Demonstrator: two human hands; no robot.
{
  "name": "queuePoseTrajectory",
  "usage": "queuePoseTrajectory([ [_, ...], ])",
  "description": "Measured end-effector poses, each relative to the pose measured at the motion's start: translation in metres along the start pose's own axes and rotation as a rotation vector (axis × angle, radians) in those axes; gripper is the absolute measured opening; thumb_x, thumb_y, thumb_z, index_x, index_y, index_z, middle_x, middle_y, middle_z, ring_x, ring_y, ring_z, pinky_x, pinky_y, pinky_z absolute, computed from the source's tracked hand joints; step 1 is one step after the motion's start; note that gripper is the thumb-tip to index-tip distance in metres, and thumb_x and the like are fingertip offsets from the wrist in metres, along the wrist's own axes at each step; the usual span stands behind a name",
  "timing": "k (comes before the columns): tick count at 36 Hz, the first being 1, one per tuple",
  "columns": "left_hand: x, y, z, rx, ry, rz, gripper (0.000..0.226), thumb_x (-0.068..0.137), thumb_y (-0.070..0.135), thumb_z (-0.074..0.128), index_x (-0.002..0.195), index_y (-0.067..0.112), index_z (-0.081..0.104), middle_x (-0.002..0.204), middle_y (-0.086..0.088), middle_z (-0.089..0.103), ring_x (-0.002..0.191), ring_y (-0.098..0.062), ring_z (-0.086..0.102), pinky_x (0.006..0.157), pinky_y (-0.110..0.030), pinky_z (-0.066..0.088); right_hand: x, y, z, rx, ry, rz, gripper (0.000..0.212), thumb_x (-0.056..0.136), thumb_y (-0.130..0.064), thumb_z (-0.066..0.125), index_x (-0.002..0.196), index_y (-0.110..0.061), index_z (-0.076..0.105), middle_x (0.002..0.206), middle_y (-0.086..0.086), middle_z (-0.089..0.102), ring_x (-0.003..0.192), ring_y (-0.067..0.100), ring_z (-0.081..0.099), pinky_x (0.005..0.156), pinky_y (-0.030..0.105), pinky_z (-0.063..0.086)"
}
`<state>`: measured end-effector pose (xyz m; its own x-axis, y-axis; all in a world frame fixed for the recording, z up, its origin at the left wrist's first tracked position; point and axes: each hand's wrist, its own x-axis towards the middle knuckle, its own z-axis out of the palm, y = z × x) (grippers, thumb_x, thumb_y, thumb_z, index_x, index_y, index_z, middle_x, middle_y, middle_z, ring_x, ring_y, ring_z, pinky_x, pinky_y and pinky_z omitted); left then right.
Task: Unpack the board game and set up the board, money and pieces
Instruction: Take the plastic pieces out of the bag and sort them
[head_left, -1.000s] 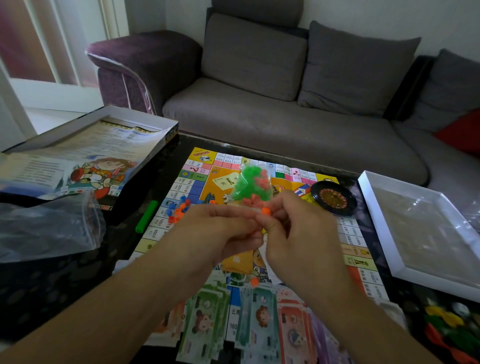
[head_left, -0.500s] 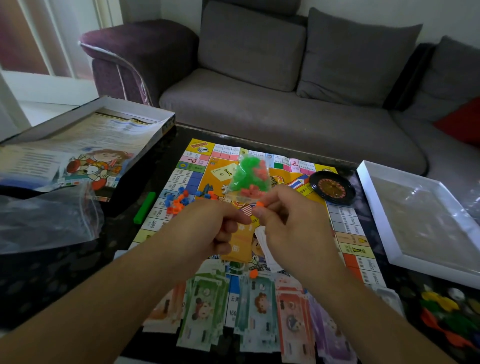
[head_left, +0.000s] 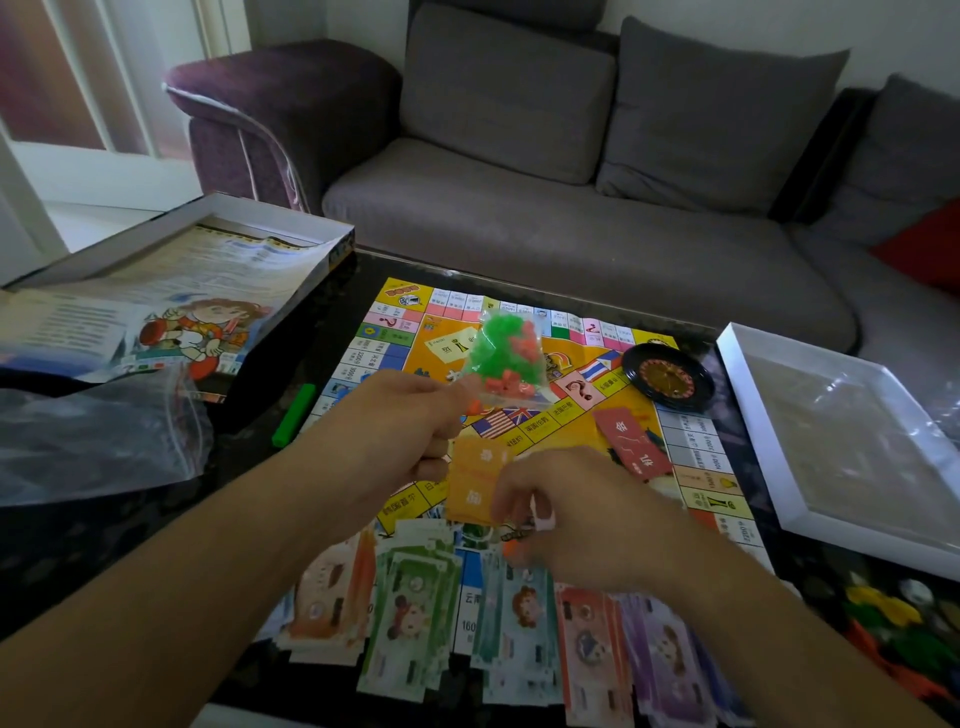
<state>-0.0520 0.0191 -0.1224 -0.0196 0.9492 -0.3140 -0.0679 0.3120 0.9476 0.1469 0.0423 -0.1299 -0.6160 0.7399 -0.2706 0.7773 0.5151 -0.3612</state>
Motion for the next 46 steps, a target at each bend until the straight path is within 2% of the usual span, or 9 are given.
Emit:
queuePoseTrajectory([
  [7, 0.001, -0.001, 0.001, -0.089, -0.027, -0.029, 0.039, 0.104, 0.031, 0.058, 0.109, -0.007, 0.068, 0.064, -0.004, 0.058, 0.053, -0.012, 0.038, 0.049, -0.022, 0.042, 0.01, 0.003, 0.019, -0.054, 0.017, -0.013, 0.018, 0.088, -0.015, 0.078, 0.099, -0.028, 0.077, 0.097, -0.011, 0.071, 0.087, 0.009, 0.066, 0.076, 0.034, 0.06],
  [15, -0.003, 0.002, -0.004, -0.1, -0.076, -0.094, 0.027, 0.103, 0.023, 0.061, 0.107, -0.004, 0.065, 0.091, -0.014, 0.079, 0.055, -0.012, 0.031, 0.053, -0.024, 0.043, 0.01, 0.005, 0.009, 0.133, 0.209, 0.027, 0.017, 0.096, -0.016, 0.073, 0.099, -0.033, 0.075, 0.09, -0.013, 0.07, 0.082, 0.003, 0.065, 0.07, 0.021, 0.052],
  [20, -0.003, -0.001, -0.005, -0.01, -0.031, -0.073, 0.023, 0.096, 0.021, 0.071, 0.1, -0.001, 0.073, 0.088, -0.008, 0.079, 0.058, -0.011, 0.036, 0.058, -0.024, 0.044, -0.002, -0.007, -0.02, 0.685, 0.402, 0.093, 0.023, 0.09, -0.002, 0.077, 0.086, -0.024, 0.078, 0.085, -0.006, 0.079, 0.075, 0.013, 0.077, 0.076, 0.035, 0.063],
  [23, -0.003, -0.002, -0.003, 0.002, -0.023, -0.047, 0.019, 0.097, 0.021, 0.07, 0.102, 0.003, 0.074, 0.082, -0.008, 0.072, 0.056, -0.01, 0.037, 0.057, -0.025, 0.042, -0.007, -0.011, -0.027, 0.809, 0.449, 0.084, 0.019, 0.085, -0.002, 0.083, 0.089, -0.02, 0.079, 0.091, -0.008, 0.08, 0.075, 0.015, 0.078, 0.074, 0.035, 0.066],
  [27, -0.005, -0.002, 0.005, -0.029, -0.041, -0.026, 0.025, 0.098, 0.024, 0.069, 0.104, 0.0, 0.072, 0.074, -0.006, 0.062, 0.054, -0.011, 0.034, 0.05, -0.023, 0.037, -0.007, -0.012, -0.027, 0.89, 0.51, 0.014, 0.014, 0.089, 0.004, 0.076, 0.094, -0.01, 0.078, 0.083, 0.001, 0.079, 0.071, 0.015, 0.076, 0.066, 0.023, 0.06],
  [30, -0.006, -0.003, 0.009, -0.086, -0.086, -0.015, 0.032, 0.098, 0.029, 0.067, 0.104, -0.002, 0.071, 0.072, -0.004, 0.057, 0.054, -0.011, 0.033, 0.049, -0.022, 0.036, -0.005, -0.012, -0.025, 0.904, 0.534, -0.022, 0.016, 0.09, 0.004, 0.076, 0.097, -0.011, 0.078, 0.085, 0.005, 0.079, 0.076, 0.019, 0.077, 0.068, 0.028, 0.061],
  [41, -0.006, -0.004, 0.017, -0.269, -0.096, -0.008, 0.03, 0.106, 0.025, 0.056, 0.09, 0.003, 0.069, 0.074, -0.014, 0.062, 0.051, -0.012, 0.03, 0.045, -0.022, 0.033, -0.003, -0.022, -0.014, 0.881, 0.694, -0.043, 0.009, 0.092, -0.013, 0.077, 0.091, -0.022, 0.079, 0.089, -0.012, 0.079, 0.092, 0.004, 0.074, 0.08, 0.017, 0.054],
  [44, -0.009, -0.002, 0.022, -0.291, -0.116, -0.004, 0.03, 0.106, 0.025, 0.055, 0.09, 0.004, 0.069, 0.074, -0.014, 0.062, 0.051, -0.013, 0.027, 0.045, -0.023, 0.029, -0.001, -0.024, -0.008, 0.881, 0.689, -0.049, 0.012, 0.093, -0.016, 0.077, 0.09, -0.027, 0.08, 0.091, -0.011, 0.079, 0.103, 0.009, 0.073, 0.094, 0.035, 0.056],
  [46, -0.011, -0.002, 0.023, -0.293, -0.136, -0.001, 0.031, 0.107, 0.026, 0.054, 0.087, 0.006, 0.069, 0.072, -0.012, 0.058, 0.05, -0.012, 0.027, 0.045, -0.023, 0.028, 0.0, -0.026, -0.004, 0.899, 0.679, -0.048, 0.011, 0.093, -0.016, 0.077, 0.091, -0.027, 0.079, 0.086, -0.005, 0.078, 0.095, 0.014, 0.074, 0.093, 0.045, 0.058],
])
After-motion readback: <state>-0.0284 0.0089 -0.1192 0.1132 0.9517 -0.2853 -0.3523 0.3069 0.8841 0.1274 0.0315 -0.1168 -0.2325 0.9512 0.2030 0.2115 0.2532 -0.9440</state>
